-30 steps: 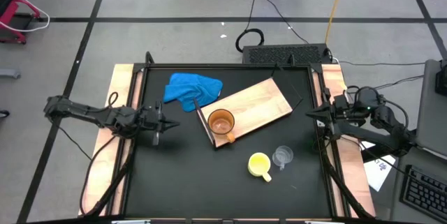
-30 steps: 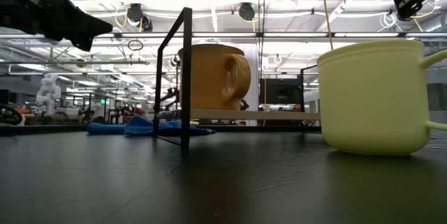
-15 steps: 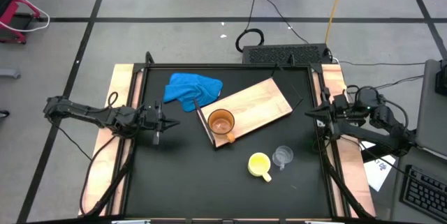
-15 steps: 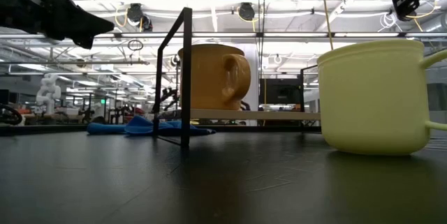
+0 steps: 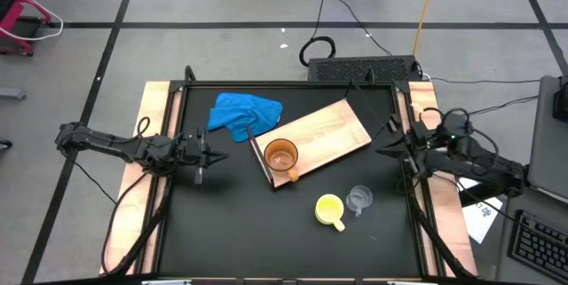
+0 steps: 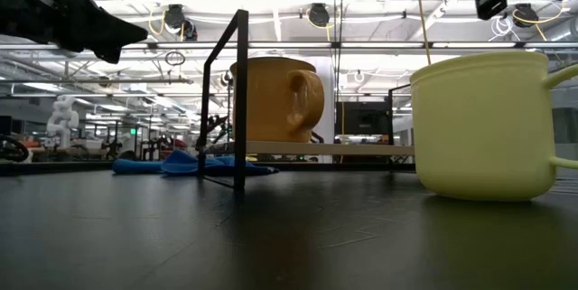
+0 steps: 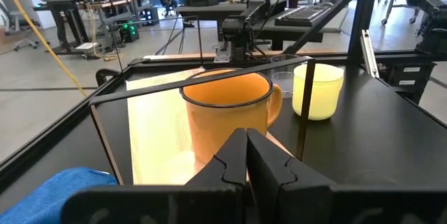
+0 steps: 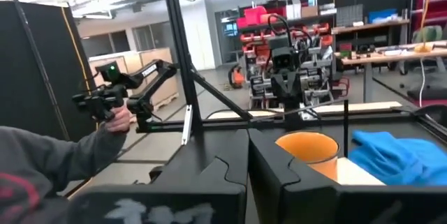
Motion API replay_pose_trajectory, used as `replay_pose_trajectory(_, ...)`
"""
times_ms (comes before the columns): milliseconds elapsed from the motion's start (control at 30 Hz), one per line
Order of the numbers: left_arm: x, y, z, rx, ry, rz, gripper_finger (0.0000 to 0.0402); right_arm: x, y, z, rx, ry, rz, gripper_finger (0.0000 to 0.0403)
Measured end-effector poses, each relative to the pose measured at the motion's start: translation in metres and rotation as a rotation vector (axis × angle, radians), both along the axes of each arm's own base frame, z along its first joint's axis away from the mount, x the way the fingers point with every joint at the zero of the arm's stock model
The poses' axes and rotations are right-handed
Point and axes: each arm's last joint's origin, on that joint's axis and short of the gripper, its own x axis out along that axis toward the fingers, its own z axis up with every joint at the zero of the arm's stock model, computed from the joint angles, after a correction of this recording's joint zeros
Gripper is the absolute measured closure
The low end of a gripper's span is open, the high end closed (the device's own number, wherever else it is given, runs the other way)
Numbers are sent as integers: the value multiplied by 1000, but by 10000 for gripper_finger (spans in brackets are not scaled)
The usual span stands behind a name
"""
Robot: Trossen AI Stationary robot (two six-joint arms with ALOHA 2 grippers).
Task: Stack small to large cups/mugs on shelf
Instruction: Put the yellow mug on the shelf
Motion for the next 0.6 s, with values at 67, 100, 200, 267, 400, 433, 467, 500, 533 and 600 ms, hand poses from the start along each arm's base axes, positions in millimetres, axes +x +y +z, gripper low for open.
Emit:
replay_pose_trajectory(67,0,0,0,-1,0,0,387,4,-2,0,2,9,0,403)
replay_pose_trajectory(100,0,0,0,-2,1,0,387,7,-2,0,3,15,-1,403)
replay_pose_trajectory(200,0,0,-1,-1,8,0,387,15,-5,-3,15,57,-1,403)
replay_pose_trajectory(267,0,0,-1,1,16,1,387,20,-7,-3,19,70,1,403)
replay_pose_trajectory(400,0,0,-2,-3,26,1,387,31,-6,1,8,31,43,403)
replay_pose_trajectory(433,0,0,-3,-6,28,2,387,33,-5,3,4,18,58,403)
replay_pose_trajectory(467,0,0,-3,-12,29,3,387,35,-4,4,0,7,73,403)
replay_pose_trajectory(500,0,0,-3,-19,30,3,387,37,-2,5,-3,-2,90,403)
replay_pose_trajectory(533,0,0,-3,-23,30,4,387,40,-1,5,-6,-10,106,403)
replay_pose_trajectory(600,0,0,-3,-27,30,4,387,45,2,6,-10,-22,140,403)
